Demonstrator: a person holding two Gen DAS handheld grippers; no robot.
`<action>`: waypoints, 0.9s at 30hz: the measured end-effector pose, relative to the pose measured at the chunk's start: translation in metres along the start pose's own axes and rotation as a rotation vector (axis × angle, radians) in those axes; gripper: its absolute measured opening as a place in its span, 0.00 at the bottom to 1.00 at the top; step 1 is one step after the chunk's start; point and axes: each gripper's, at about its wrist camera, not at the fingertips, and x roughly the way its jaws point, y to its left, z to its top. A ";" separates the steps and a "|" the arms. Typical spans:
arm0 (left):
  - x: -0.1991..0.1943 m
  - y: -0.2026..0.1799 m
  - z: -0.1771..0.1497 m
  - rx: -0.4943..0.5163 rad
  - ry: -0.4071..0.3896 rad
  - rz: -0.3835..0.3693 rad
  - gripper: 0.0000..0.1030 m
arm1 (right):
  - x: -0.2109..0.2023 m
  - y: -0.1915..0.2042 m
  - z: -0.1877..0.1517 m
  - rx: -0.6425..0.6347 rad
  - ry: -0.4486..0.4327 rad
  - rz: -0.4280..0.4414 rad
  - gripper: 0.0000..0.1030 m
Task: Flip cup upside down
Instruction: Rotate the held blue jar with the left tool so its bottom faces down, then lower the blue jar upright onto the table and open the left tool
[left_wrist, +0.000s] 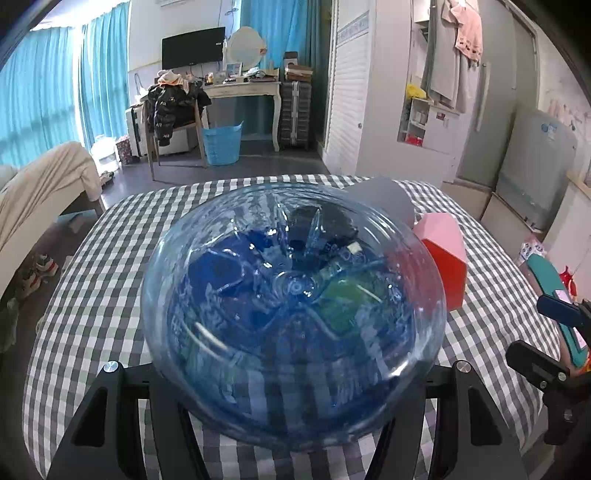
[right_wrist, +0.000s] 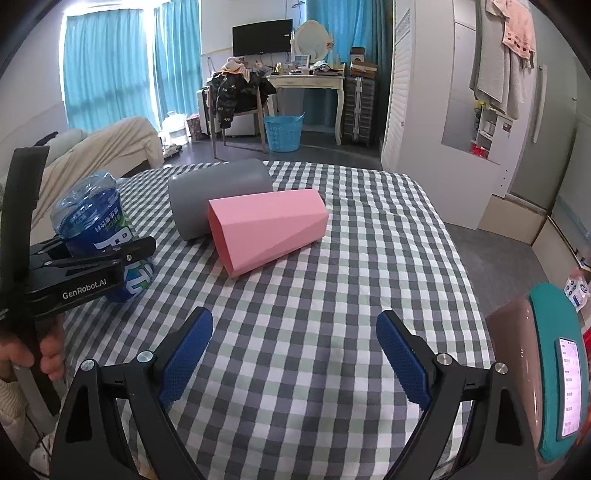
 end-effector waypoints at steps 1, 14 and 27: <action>-0.001 0.000 -0.001 0.004 -0.008 -0.007 0.65 | 0.001 0.001 0.000 -0.002 0.001 -0.003 0.88; -0.057 0.003 0.029 -0.019 -0.213 -0.014 0.87 | -0.023 0.016 0.009 -0.042 -0.052 -0.035 0.88; -0.181 0.063 0.036 -0.183 -0.431 0.001 0.87 | -0.082 0.046 0.017 -0.078 -0.175 -0.062 0.88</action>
